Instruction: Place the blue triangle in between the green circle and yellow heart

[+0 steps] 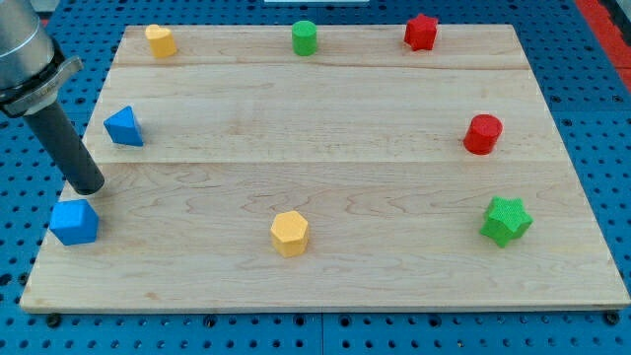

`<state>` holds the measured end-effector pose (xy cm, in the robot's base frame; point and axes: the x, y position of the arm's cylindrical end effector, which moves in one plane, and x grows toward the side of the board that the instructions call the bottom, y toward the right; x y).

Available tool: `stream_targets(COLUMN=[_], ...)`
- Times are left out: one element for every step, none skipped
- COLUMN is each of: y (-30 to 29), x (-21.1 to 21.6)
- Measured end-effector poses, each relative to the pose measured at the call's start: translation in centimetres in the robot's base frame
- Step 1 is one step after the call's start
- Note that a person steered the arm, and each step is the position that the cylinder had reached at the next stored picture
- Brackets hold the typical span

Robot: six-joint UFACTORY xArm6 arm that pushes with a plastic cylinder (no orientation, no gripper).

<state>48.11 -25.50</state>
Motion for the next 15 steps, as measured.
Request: stream_targets(y=[-0.1,-0.1,-0.1,0.9,8.8,11.5,11.0,10.4,2.9,-0.5,6.5,8.3,9.2,11.4,11.8], x=[0.0,0.0,0.1,0.2,-2.5,-6.1,-9.6,-4.7,-4.4,-7.5,-10.0,-10.1,-14.1,-15.6,-14.5])
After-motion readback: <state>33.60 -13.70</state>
